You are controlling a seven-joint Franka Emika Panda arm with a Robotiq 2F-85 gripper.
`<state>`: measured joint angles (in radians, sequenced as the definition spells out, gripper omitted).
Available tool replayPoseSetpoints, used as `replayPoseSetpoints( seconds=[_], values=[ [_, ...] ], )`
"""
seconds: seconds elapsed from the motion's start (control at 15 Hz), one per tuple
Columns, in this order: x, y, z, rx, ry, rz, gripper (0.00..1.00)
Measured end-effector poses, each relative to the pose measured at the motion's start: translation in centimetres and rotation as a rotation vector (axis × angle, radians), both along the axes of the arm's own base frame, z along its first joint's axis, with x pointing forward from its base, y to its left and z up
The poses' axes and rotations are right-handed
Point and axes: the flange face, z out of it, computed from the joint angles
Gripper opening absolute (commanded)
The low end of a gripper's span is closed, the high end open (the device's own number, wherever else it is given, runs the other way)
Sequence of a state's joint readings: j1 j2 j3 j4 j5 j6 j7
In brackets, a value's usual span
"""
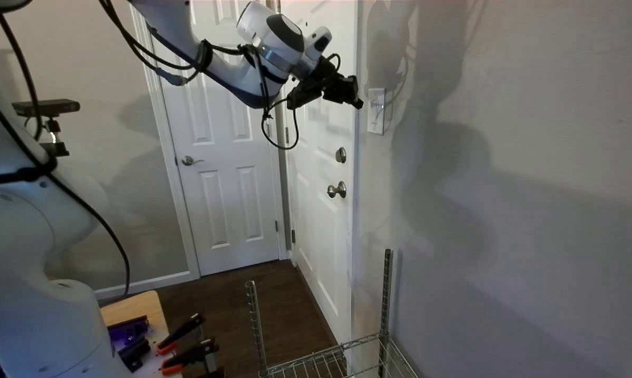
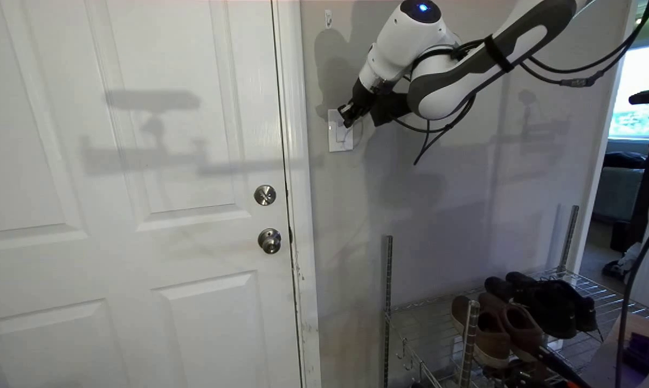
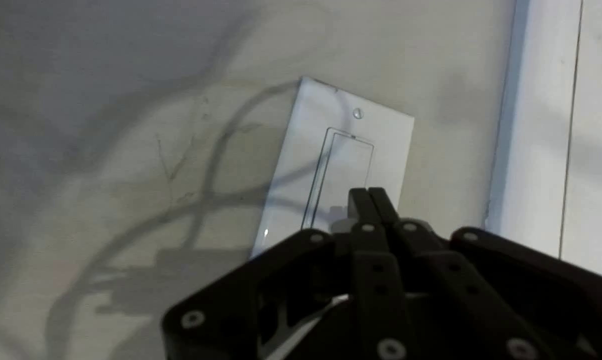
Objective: Switch on the light
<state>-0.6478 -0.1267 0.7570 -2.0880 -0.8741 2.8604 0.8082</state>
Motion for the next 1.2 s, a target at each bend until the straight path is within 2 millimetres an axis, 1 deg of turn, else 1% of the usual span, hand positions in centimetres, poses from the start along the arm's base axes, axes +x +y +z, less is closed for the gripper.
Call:
replayPoseSetpoints(
  seconds=[0.8,1.2],
  values=[
    [3.4,-0.9,-0.4,0.004,0.003,-0.034,0.04],
    [3.5,-0.2,-0.6,-0.020,-0.012,-0.068,0.04]
  ],
)
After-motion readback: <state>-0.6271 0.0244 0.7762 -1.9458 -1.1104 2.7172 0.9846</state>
